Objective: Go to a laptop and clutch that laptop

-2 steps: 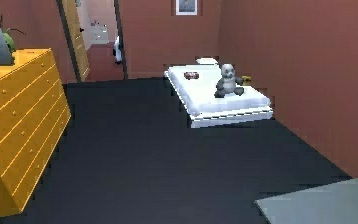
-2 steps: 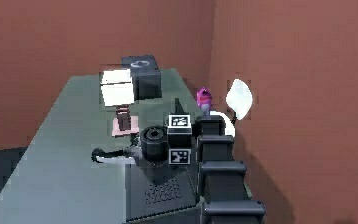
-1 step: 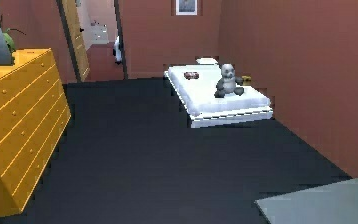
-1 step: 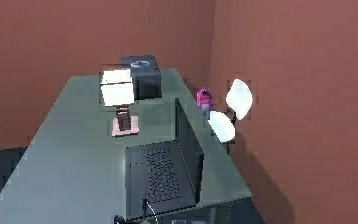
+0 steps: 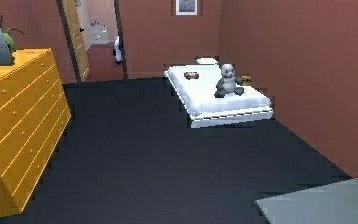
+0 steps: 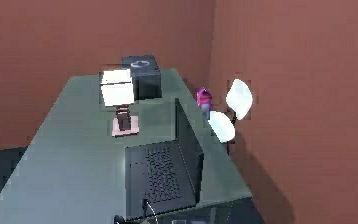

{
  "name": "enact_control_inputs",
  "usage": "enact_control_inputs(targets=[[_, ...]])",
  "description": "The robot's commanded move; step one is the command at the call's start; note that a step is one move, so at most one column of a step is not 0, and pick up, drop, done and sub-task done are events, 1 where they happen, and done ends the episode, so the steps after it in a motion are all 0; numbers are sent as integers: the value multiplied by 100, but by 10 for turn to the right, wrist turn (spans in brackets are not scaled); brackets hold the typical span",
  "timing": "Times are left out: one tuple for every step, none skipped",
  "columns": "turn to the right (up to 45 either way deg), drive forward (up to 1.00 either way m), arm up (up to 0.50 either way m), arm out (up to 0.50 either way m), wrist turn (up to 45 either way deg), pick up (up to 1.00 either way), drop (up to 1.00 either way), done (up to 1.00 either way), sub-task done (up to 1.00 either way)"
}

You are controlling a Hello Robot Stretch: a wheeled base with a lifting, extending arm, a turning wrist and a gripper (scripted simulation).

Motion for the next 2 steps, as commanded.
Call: enact_control_inputs(targets=[[0, 0, 10, 0, 0, 0, 0, 0, 0], [0, 0, 0, 0, 0, 0, 0, 100, 0]])
